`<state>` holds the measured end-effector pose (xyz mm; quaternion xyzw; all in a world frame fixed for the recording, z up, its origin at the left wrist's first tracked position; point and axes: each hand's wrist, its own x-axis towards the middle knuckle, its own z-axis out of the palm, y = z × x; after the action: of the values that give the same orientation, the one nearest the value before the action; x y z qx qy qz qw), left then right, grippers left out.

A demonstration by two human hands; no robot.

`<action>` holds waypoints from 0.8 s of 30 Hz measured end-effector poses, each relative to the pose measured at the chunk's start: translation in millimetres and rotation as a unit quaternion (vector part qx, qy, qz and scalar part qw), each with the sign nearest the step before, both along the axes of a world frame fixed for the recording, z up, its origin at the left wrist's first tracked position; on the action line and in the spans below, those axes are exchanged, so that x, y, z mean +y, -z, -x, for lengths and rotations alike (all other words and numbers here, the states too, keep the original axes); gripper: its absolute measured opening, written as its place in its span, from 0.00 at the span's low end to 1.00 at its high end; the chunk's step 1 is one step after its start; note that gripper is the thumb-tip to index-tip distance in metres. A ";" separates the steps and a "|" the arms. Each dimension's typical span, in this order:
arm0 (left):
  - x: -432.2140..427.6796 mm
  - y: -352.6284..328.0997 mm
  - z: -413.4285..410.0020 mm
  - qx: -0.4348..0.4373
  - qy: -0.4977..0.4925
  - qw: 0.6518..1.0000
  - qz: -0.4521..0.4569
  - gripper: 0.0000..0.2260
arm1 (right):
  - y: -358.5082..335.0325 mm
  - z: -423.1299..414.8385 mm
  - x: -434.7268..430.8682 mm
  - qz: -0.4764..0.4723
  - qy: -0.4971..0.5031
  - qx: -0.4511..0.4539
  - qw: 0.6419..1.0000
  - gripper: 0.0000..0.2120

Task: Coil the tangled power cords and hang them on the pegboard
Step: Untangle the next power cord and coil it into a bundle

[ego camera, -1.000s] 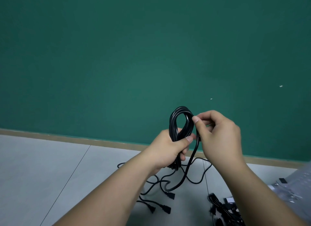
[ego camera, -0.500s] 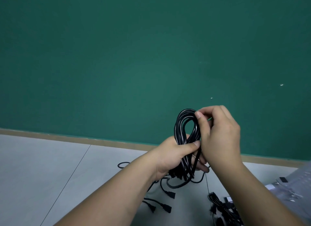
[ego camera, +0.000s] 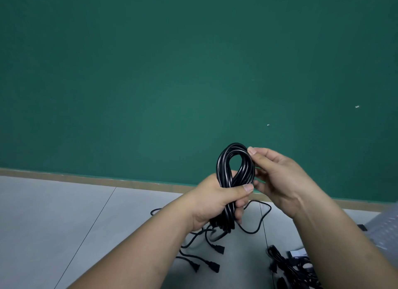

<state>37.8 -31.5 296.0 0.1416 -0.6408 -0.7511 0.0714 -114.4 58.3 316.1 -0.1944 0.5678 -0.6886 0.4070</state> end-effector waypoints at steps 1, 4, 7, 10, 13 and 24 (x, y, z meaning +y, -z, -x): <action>0.2 0.9 1.7 -0.004 -0.018 1.000 0.003 0.07 | 0.9 -2.1 -1.0 0.008 0.001 -0.009 1.000 0.08; -0.4 1.6 7.5 0.000 -0.088 0.996 -0.012 0.08 | 4.6 -8.1 -1.6 0.022 -0.020 -0.012 0.999 0.09; -3.7 -1.5 10.3 0.037 -0.144 0.985 -0.084 0.05 | 7.4 -16.9 -0.2 0.008 -0.098 -0.006 0.995 0.14; -8.8 -5.7 9.5 0.062 -0.189 0.974 -0.106 0.06 | 12.5 -28.8 0.7 -0.019 -0.146 0.000 0.989 0.19; -19.5 -10.9 7.7 0.079 -0.244 0.957 -0.132 0.06 | 20.2 -37.9 1.5 -0.065 -0.183 0.052 0.980 0.24; -67.7 -19.3 -5.5 0.090 -0.491 0.861 -0.096 0.10 | 11.2 -23.6 9.7 -0.133 -0.294 0.275 0.906 0.09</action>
<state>43.2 -99.2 315.4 0.3756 -0.4038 -0.6860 0.4745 -90.7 68.0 304.9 -0.4785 0.6606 -0.3749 0.4406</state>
